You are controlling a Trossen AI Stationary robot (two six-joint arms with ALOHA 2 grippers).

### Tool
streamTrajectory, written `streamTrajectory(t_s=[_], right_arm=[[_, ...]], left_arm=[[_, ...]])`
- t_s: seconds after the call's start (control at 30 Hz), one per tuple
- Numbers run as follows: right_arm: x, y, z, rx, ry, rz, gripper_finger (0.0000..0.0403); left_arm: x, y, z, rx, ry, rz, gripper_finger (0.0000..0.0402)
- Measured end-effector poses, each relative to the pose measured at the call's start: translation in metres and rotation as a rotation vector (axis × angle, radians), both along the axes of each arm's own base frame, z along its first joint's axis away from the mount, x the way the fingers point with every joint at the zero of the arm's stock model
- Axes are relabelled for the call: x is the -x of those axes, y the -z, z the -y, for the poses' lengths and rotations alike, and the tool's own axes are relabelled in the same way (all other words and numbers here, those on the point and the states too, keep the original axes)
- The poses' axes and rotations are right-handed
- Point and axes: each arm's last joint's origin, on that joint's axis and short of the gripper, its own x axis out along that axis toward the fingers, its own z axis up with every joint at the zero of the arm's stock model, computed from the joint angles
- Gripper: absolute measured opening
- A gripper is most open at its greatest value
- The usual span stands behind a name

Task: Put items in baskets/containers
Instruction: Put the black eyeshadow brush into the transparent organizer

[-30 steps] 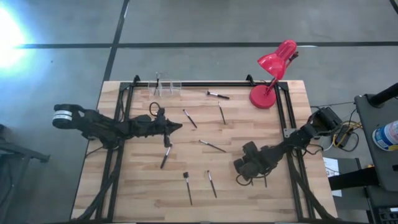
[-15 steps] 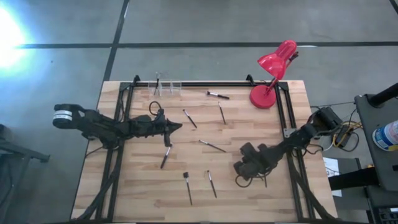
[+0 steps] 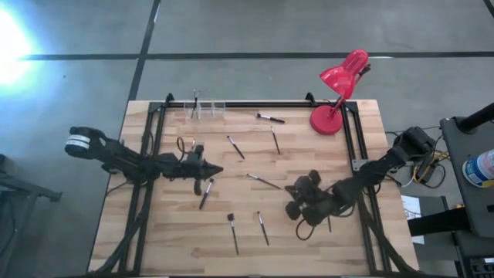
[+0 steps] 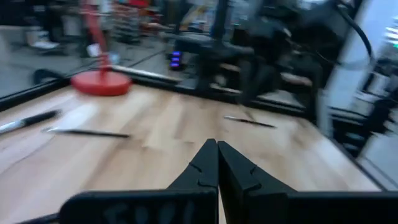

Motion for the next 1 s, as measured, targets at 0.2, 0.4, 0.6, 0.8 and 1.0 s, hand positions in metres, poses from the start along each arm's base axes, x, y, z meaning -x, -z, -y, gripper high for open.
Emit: streamTrajectory(t_s=[0.2, 0.4, 0.6, 0.8, 1.0], right_arm=[[-0.047, -0.02, -0.001, 0.205, -0.168, 0.298, 0.0008], [-0.079, -0.02, 0.011, 0.303, -0.311, 0.534, 0.0008], [-0.102, -0.01, 0.017, 0.338, -0.409, 0.656, 0.0008], [-0.12, -0.019, 0.013, 0.397, -0.405, 0.689, 0.0008], [-0.128, -0.033, 0.011, 0.398, -0.417, 0.737, 0.0008]], left_arm=[[-0.012, -0.012, 0.023, -0.046, 0.021, -0.005, 0.0001], [-0.02, -0.025, 0.04, -0.055, 0.061, 0.016, 0.004], [-0.022, -0.032, 0.047, -0.022, 0.091, 0.034, 0.0086], [-0.024, -0.036, 0.052, -0.014, 0.135, 0.043, 0.0111], [-0.032, -0.038, 0.057, -0.016, 0.146, 0.037, 0.0116]])
